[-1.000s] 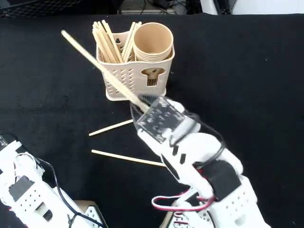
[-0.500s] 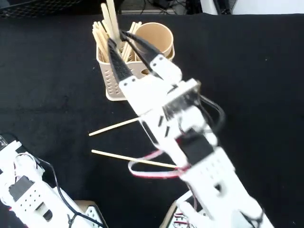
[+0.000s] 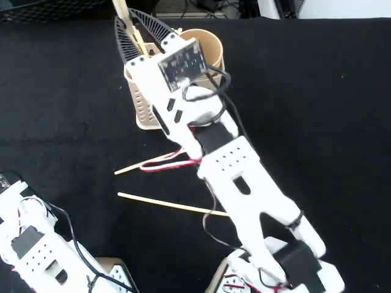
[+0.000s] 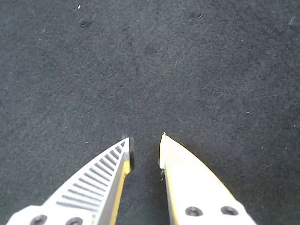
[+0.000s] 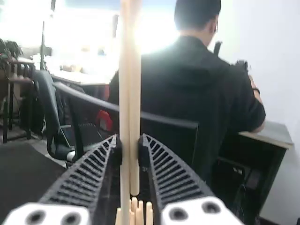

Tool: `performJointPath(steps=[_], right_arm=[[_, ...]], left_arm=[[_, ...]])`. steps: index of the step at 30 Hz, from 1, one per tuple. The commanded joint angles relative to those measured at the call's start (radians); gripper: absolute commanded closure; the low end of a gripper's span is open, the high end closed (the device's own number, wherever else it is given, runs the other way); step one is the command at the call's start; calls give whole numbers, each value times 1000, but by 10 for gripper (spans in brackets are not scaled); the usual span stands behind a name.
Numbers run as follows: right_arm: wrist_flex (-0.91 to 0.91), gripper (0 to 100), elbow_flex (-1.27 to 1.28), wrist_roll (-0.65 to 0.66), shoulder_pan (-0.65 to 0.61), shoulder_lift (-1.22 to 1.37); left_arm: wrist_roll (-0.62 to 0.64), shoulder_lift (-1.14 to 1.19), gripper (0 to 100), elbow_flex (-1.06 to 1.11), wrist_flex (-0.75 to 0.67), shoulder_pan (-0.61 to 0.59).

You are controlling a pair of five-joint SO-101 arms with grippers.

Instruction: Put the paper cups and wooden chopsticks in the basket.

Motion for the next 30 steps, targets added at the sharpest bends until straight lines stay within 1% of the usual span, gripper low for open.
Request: performJointPath(steps=[1,8,20,28,30], right_arm=[[-23,986,-59,-9,35,28],[-26,986,-54,-9,66,125],[-31,986,50,-11,61,249],[-23,985,116,-9,58,262],[14,965,113,-6,61,262]], left_arm=[[3,-12,879,-47,-11,13],[3,-12,880,-47,-11,13],[3,-12,880,-47,-11,13],[3,-12,880,-47,-11,13],[3,-12,880,-47,-11,13]])
